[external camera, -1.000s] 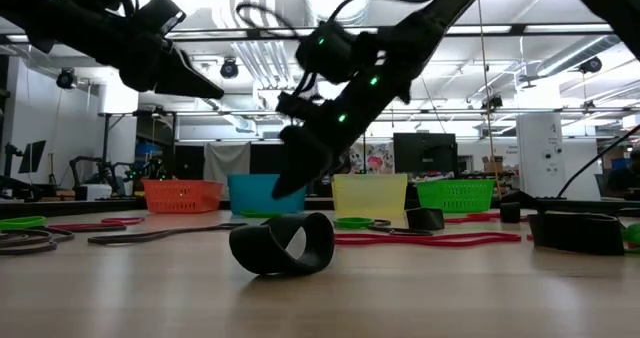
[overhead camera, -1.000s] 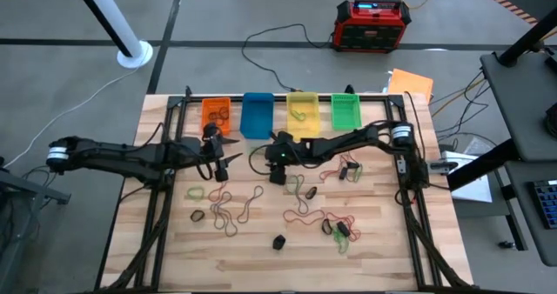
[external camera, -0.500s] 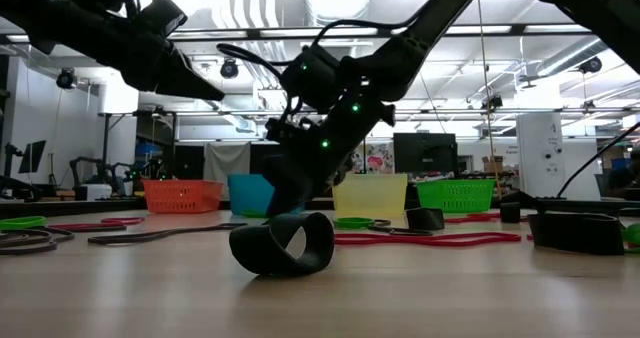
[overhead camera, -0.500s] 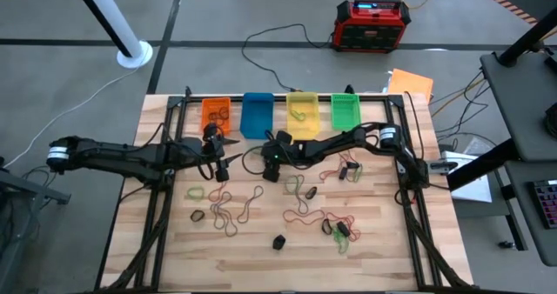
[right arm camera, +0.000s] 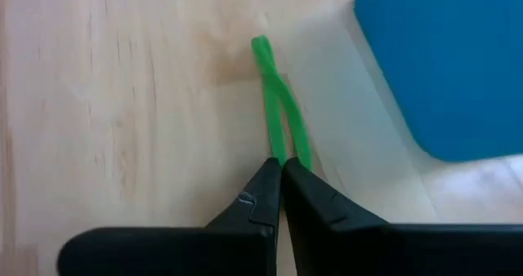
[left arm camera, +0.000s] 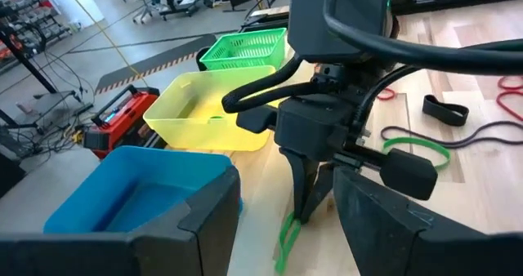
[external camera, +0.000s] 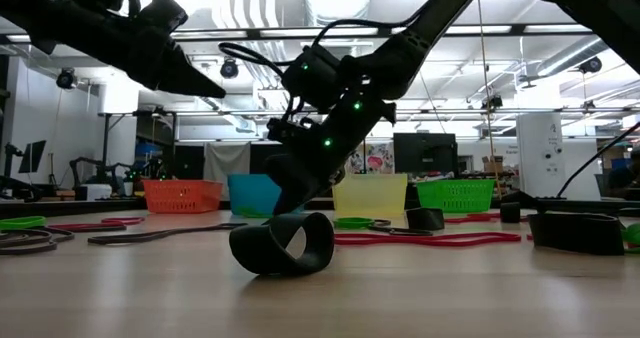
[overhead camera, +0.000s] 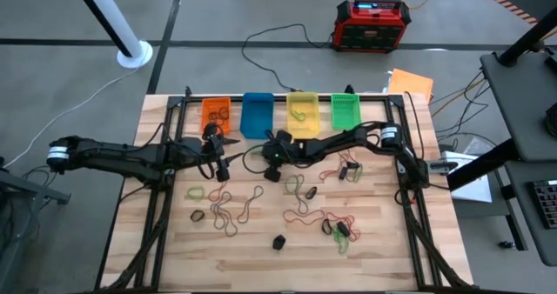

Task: Sort rubber bands into baskets
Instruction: Put the green rubber band into the yellow bin

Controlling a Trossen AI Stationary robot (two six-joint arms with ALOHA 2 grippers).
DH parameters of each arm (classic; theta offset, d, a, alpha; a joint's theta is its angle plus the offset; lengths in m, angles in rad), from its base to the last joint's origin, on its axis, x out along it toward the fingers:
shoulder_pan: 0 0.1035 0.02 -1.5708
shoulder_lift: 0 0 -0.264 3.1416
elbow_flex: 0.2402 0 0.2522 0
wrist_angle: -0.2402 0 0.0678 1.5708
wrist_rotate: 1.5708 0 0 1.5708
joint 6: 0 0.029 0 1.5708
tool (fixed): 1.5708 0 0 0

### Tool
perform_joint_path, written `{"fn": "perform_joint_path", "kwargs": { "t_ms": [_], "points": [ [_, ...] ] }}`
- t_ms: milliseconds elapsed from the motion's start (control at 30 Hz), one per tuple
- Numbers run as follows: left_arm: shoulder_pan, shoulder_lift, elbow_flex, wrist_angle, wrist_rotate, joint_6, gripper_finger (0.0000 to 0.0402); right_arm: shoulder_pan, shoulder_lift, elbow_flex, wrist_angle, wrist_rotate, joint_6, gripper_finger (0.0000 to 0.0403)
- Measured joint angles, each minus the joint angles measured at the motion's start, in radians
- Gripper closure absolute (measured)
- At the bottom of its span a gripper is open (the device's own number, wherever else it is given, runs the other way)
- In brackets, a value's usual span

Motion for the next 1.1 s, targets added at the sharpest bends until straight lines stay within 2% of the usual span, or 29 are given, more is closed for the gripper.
{"fn": "perform_joint_path", "kwargs": {
  "t_ms": [200, 767, 833, 967, 1100],
  "points": [
    [0.000, 0.000, 0.000, 0.001, -0.001, -0.041, 0.0220, 0.002, -0.087, 0.000, -0.034, 0.000, -0.047, 0.0394],
    [-0.004, 0.002, 0.000, -0.002, 0.002, -0.148, 0.0220, -0.017, -0.382, -0.004, -0.291, 0.006, -0.149, 0.0394],
    [-0.005, 0.002, 0.000, -0.002, 0.002, -0.160, 0.0220, -0.030, -0.397, -0.006, -0.333, -0.049, -0.138, 0.0394],
    [-0.007, 0.002, -0.001, -0.003, 0.015, -0.163, 0.0220, -0.046, -0.389, -0.046, -0.331, -0.268, -0.156, 0.0394],
    [-0.008, 0.002, -0.002, -0.003, 0.030, -0.166, 0.0220, -0.045, -0.334, -0.108, -0.225, -0.269, -0.159, 0.0393]
  ]
}}
